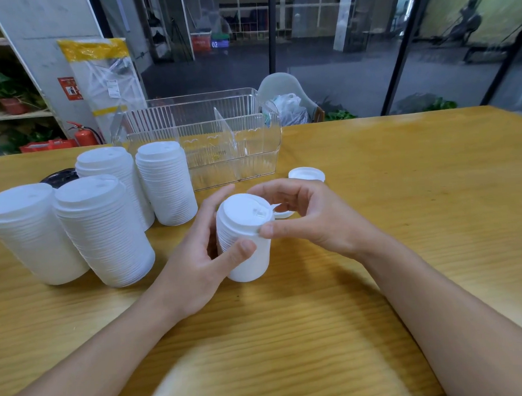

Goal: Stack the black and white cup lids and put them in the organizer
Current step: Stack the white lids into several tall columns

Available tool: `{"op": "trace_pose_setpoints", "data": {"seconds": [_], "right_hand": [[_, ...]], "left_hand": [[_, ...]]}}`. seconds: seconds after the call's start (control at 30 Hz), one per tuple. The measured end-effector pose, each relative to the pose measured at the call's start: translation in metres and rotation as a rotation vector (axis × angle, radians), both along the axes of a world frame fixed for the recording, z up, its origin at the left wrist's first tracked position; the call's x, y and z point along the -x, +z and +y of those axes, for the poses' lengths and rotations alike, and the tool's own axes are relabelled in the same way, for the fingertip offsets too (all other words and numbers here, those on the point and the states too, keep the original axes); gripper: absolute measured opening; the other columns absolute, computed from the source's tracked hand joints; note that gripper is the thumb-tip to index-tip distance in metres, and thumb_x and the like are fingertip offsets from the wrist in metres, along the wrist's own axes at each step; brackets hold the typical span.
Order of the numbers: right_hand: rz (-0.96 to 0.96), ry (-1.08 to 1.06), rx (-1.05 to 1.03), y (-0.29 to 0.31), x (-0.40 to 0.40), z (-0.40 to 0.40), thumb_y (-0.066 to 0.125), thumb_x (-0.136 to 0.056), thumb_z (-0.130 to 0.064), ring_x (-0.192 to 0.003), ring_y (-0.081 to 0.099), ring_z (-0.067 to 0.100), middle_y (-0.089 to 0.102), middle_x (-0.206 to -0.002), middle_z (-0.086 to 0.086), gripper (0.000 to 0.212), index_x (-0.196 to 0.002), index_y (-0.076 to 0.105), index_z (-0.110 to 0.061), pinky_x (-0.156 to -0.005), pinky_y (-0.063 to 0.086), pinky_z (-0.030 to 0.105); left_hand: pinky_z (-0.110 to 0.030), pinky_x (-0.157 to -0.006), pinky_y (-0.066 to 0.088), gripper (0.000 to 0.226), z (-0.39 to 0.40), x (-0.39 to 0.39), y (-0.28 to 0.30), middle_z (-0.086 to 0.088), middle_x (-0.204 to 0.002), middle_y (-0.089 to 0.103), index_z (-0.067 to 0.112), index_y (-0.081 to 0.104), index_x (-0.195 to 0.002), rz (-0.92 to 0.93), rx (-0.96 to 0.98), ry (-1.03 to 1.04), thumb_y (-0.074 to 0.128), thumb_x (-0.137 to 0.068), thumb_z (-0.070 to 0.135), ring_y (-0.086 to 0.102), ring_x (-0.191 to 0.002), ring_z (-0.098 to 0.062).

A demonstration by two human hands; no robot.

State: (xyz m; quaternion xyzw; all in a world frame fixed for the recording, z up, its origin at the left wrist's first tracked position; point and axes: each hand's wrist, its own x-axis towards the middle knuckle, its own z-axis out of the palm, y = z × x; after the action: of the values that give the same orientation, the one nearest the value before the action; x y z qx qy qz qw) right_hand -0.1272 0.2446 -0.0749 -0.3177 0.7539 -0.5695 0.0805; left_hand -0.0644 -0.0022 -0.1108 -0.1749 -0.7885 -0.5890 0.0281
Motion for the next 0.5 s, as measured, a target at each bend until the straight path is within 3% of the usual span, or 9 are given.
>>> {"op": "trace_pose_setpoints", "data": {"seconds": [0.1,0.2,0.33,0.5], "right_hand": [[0.006,-0.122,0.005,-0.002,0.014,0.013,0.085,-0.095,-0.024,-0.121,0.070,0.019,0.076,-0.128,-0.004,0.039,-0.133,0.075,-0.026,-0.107,0.055,0.041],[0.220,-0.374,-0.228,-0.015,0.032,0.029,0.087,-0.092,-0.025,-0.114,0.066,0.006,0.075,-0.123,-0.013,0.035,-0.125,0.078,-0.031,-0.103,0.051,0.030],[0.325,-0.410,-0.574,-0.036,0.043,0.030,0.081,-0.090,-0.014,-0.134,0.053,0.012,0.069,-0.133,-0.019,0.038,-0.123,0.076,-0.034,-0.118,0.037,0.037],[0.389,-0.433,-0.607,-0.039,0.045,0.025,0.081,-0.096,-0.020,-0.132,0.050,0.014,0.070,-0.128,-0.019,0.012,-0.098,0.077,-0.031,-0.117,0.033,0.043]], "left_hand": [[-0.036,-0.116,0.046,0.072,0.000,0.001,0.001,0.013,-0.153,0.063,0.038,0.043,-0.162,0.008,-0.015,0.006,0.071,-0.098,0.056,0.058,-0.143,-0.010],[-0.025,-0.111,0.048,0.069,-0.001,0.002,0.001,0.016,-0.148,0.065,0.038,0.047,-0.157,0.013,-0.018,0.021,0.071,-0.095,0.057,0.060,-0.140,-0.008],[-0.015,-0.104,0.049,0.061,0.000,0.001,0.003,0.019,-0.143,0.067,0.037,0.049,-0.155,0.021,-0.014,0.033,0.070,-0.099,0.049,0.062,-0.136,-0.005],[-0.015,-0.104,0.048,0.061,0.001,0.000,0.003,0.018,-0.143,0.067,0.035,0.048,-0.155,0.027,-0.017,0.029,0.069,-0.099,0.045,0.062,-0.136,-0.005]]}}
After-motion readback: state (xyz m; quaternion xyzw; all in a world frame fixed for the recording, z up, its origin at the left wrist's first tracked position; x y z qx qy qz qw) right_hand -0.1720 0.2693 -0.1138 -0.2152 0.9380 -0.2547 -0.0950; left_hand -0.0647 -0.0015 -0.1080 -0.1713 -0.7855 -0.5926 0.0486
